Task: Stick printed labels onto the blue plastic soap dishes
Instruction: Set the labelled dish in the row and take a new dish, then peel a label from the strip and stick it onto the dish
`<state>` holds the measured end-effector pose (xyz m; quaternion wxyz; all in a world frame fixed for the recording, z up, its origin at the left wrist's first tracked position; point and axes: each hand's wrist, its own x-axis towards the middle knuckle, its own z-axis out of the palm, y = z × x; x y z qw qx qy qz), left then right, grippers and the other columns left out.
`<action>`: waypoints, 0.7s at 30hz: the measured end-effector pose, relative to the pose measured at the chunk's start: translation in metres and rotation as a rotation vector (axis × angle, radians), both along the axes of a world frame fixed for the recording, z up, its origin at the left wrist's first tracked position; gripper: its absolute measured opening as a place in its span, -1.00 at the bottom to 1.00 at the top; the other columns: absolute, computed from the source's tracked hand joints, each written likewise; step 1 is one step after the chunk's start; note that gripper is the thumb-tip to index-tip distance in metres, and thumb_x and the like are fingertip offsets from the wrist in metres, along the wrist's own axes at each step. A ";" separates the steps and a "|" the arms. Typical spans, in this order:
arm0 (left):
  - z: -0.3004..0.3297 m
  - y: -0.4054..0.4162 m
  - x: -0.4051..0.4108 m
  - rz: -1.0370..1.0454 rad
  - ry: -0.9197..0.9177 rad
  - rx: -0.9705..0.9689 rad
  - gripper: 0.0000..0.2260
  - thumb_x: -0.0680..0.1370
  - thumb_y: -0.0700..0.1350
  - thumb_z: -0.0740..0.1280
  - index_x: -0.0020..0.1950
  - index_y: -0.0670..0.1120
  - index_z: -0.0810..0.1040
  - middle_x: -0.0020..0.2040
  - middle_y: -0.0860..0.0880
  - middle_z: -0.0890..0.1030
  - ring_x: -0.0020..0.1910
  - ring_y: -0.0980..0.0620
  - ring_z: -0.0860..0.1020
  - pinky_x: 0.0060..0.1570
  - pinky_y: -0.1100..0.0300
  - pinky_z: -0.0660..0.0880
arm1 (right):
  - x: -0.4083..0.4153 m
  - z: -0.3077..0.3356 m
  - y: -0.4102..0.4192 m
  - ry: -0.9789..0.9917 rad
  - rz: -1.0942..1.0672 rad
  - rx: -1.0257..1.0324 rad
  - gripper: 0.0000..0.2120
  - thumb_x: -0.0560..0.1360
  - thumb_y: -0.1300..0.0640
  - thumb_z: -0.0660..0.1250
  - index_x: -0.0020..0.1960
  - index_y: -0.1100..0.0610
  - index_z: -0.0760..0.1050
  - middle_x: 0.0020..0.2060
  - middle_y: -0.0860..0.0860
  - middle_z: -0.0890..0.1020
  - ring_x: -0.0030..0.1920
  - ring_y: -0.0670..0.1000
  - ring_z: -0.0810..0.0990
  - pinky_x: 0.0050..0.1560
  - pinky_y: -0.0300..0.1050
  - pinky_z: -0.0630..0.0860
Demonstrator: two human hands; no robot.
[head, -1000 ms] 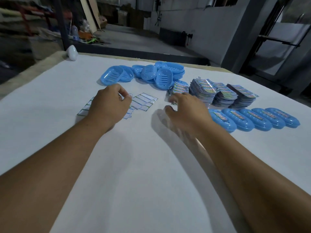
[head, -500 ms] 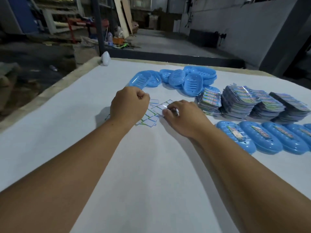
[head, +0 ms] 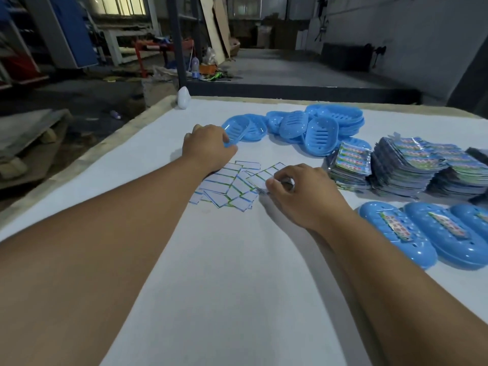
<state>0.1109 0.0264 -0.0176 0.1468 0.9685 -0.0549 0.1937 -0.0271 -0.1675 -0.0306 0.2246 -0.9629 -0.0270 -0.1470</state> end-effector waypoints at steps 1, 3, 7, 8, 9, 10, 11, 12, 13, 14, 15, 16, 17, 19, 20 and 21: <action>0.000 -0.002 0.001 0.002 0.006 -0.002 -0.69 0.54 0.17 0.36 0.18 0.04 0.64 0.15 -0.01 0.62 0.24 -0.11 0.45 0.15 0.03 0.37 | 0.000 0.000 0.000 -0.002 -0.002 -0.001 -0.69 0.58 -0.17 0.23 0.10 -0.04 0.65 0.08 -0.03 0.66 0.16 0.16 0.54 0.26 0.06 0.44; 0.000 -0.005 0.001 -0.003 0.004 -0.018 -0.79 0.56 0.10 0.36 0.09 0.03 0.67 0.11 0.00 0.66 0.18 -0.11 0.51 0.12 0.03 0.42 | 0.000 -0.001 0.001 -0.004 -0.009 -0.004 -0.69 0.58 -0.18 0.23 0.11 -0.04 0.65 0.08 -0.03 0.65 0.15 0.17 0.53 0.24 0.05 0.44; -0.002 -0.007 -0.003 -0.014 -0.072 -0.006 -0.87 0.61 -0.05 0.28 0.03 -0.01 0.62 0.00 -0.05 0.68 0.04 -0.13 0.55 -0.02 0.04 0.41 | -0.001 -0.001 0.001 0.001 -0.017 0.003 -0.70 0.58 -0.17 0.25 0.10 -0.03 0.64 0.06 -0.02 0.64 0.14 0.17 0.52 0.22 0.05 0.45; -0.002 -0.007 -0.004 -0.012 -0.093 0.007 -0.86 0.63 -0.06 0.25 0.06 -0.04 0.59 0.00 -0.07 0.66 0.02 -0.13 0.53 -0.03 0.03 0.38 | -0.002 -0.001 0.001 0.002 -0.015 0.010 -0.70 0.58 -0.17 0.25 0.10 -0.03 0.64 0.04 -0.02 0.63 0.13 0.16 0.52 0.22 0.05 0.45; -0.002 -0.007 -0.006 -0.009 -0.116 0.015 -0.86 0.65 -0.07 0.22 0.09 -0.07 0.55 -0.01 -0.10 0.65 0.00 -0.14 0.51 -0.03 0.02 0.36 | -0.003 -0.001 0.001 0.006 -0.013 0.016 -0.71 0.58 -0.16 0.25 0.10 -0.03 0.64 0.04 -0.03 0.63 0.13 0.15 0.51 0.22 0.05 0.44; -0.001 -0.007 -0.009 -0.008 -0.139 0.015 -0.85 0.66 -0.08 0.20 0.11 -0.08 0.52 -0.01 -0.11 0.63 -0.02 -0.15 0.50 -0.02 0.01 0.35 | -0.003 0.000 0.001 0.010 -0.010 0.022 -0.71 0.58 -0.16 0.25 0.11 -0.03 0.63 0.04 -0.03 0.63 0.13 0.15 0.51 0.23 0.05 0.44; 0.001 -0.006 -0.012 -0.010 -0.161 0.004 -0.86 0.68 -0.08 0.17 0.12 -0.09 0.49 -0.02 -0.12 0.62 -0.04 -0.15 0.50 -0.02 0.00 0.35 | -0.004 0.000 0.002 0.015 -0.007 0.025 -0.71 0.59 -0.16 0.25 0.12 -0.03 0.63 0.05 -0.03 0.63 0.14 0.15 0.50 0.24 0.06 0.43; 0.003 -0.006 -0.016 -0.015 -0.180 -0.021 -0.86 0.69 -0.08 0.15 0.13 -0.09 0.46 -0.03 -0.11 0.61 -0.07 -0.15 0.51 -0.03 -0.01 0.38 | -0.004 0.000 0.002 0.018 -0.004 0.024 -0.71 0.59 -0.15 0.25 0.13 -0.03 0.63 0.06 -0.03 0.63 0.15 0.15 0.50 0.24 0.06 0.43; 0.006 -0.006 -0.022 -0.025 -0.199 -0.066 -0.86 0.70 -0.08 0.13 0.13 -0.09 0.43 -0.05 -0.10 0.59 -0.10 -0.14 0.51 -0.05 -0.02 0.41 | -0.004 0.001 0.002 0.018 -0.003 0.021 -0.71 0.59 -0.15 0.25 0.16 -0.03 0.62 0.07 -0.03 0.63 0.17 0.16 0.51 0.25 0.07 0.43; 0.009 -0.007 -0.029 -0.041 -0.219 -0.128 -0.85 0.71 -0.07 0.11 0.12 -0.10 0.42 -0.07 -0.08 0.57 -0.13 -0.12 0.51 -0.10 -0.01 0.44 | -0.004 0.000 0.002 0.015 -0.002 0.024 -0.69 0.59 -0.15 0.25 0.21 -0.03 0.60 0.10 -0.02 0.63 0.20 0.16 0.51 0.28 0.07 0.42; 0.012 -0.007 -0.036 -0.062 -0.238 -0.200 -0.85 0.71 -0.07 0.11 0.12 -0.10 0.42 -0.08 -0.06 0.55 -0.14 -0.10 0.51 -0.16 0.02 0.44 | -0.003 0.000 0.002 0.011 -0.004 0.041 -0.65 0.59 -0.15 0.26 0.29 -0.03 0.56 0.17 -0.02 0.62 0.25 0.16 0.51 0.31 0.08 0.41; 0.014 -0.008 -0.044 -0.083 -0.252 -0.270 -0.84 0.71 -0.07 0.11 0.11 -0.11 0.42 -0.08 -0.05 0.54 -0.14 -0.08 0.51 -0.21 0.05 0.41 | -0.002 0.000 0.001 -0.002 -0.007 0.079 -0.59 0.59 -0.15 0.28 0.37 -0.03 0.51 0.27 0.00 0.59 0.31 0.15 0.48 0.35 0.07 0.39; 0.016 -0.009 -0.052 -0.101 -0.255 -0.337 -0.83 0.71 -0.07 0.11 0.11 -0.11 0.43 -0.08 -0.03 0.54 -0.13 -0.06 0.50 -0.22 0.08 0.38 | -0.002 0.000 0.000 -0.028 -0.010 0.133 -0.53 0.57 -0.14 0.31 0.44 -0.02 0.44 0.35 0.02 0.52 0.37 0.14 0.43 0.39 0.04 0.35; 0.019 -0.010 -0.068 -0.121 -0.224 -0.489 -0.82 0.70 -0.07 0.10 0.08 -0.11 0.45 -0.10 0.01 0.54 -0.10 -0.02 0.50 -0.22 0.09 0.39 | -0.004 0.001 -0.002 -0.128 0.002 0.231 -0.38 0.53 -0.10 0.39 0.53 -0.04 0.30 0.45 0.02 0.37 0.45 0.11 0.31 0.41 -0.06 0.24; 0.020 -0.011 -0.076 -0.122 -0.198 -0.568 -0.81 0.70 -0.07 0.10 0.07 -0.10 0.47 -0.11 0.04 0.54 -0.09 -0.01 0.51 -0.22 0.10 0.41 | -0.005 0.002 -0.002 -0.179 0.026 0.252 -0.32 0.50 -0.09 0.42 0.56 -0.06 0.25 0.48 0.01 0.32 0.47 0.09 0.27 0.41 -0.08 0.21; 0.020 -0.013 -0.083 -0.118 -0.169 -0.636 -0.81 0.69 -0.08 0.11 0.05 -0.10 0.49 -0.10 0.06 0.54 -0.07 0.01 0.51 -0.20 0.12 0.42 | -0.007 0.003 -0.002 -0.214 0.058 0.257 -0.25 0.48 -0.09 0.45 0.57 -0.09 0.21 0.50 0.00 0.28 0.49 0.07 0.24 0.42 -0.09 0.18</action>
